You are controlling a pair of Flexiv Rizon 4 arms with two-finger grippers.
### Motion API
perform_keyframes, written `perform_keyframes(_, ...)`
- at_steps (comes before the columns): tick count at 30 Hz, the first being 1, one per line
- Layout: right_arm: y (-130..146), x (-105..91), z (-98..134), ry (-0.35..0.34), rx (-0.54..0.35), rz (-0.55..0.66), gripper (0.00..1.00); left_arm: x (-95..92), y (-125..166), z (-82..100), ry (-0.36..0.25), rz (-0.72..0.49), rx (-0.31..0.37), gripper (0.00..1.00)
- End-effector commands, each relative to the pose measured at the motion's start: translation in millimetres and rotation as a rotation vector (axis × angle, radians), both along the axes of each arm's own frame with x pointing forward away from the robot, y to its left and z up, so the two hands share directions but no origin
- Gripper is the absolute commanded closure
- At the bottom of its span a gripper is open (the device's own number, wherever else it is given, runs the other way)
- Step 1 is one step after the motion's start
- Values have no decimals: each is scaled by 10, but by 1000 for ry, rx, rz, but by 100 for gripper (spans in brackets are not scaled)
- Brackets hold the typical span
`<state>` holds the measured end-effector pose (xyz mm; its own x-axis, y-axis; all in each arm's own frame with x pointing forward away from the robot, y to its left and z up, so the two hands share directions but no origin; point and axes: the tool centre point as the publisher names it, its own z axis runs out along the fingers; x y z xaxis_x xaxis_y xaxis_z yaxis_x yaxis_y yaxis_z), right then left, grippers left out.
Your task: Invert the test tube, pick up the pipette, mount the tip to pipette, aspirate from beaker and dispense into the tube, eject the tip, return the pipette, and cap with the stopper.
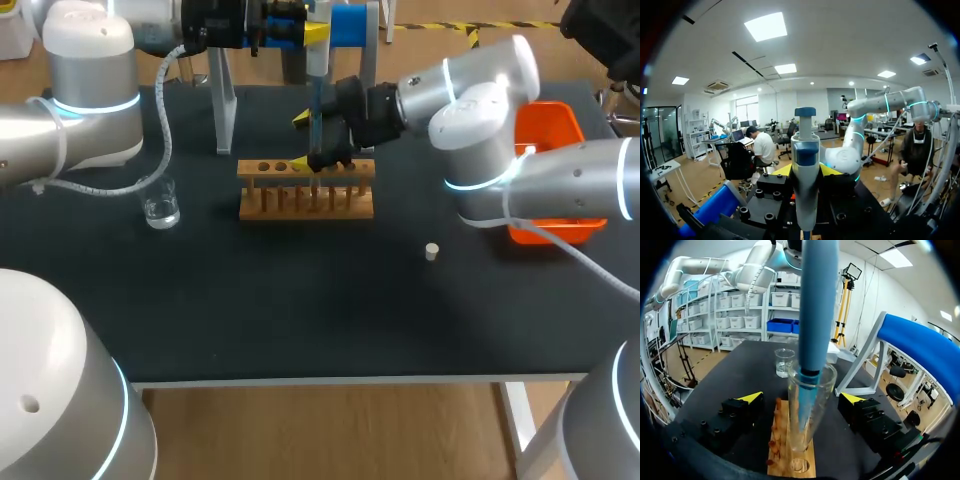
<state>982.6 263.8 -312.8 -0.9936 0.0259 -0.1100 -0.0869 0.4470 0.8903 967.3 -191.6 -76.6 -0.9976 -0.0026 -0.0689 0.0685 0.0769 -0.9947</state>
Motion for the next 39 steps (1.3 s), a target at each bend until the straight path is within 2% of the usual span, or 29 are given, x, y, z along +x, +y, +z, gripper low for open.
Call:
perform_keyframes(1,6,-3,20,1,-11,3,0,6,4,7,1,-2,1,100)
perform_keyframes(39,17,-8,45,34,-33,1,0,6,4,7,1,-2,1,100)
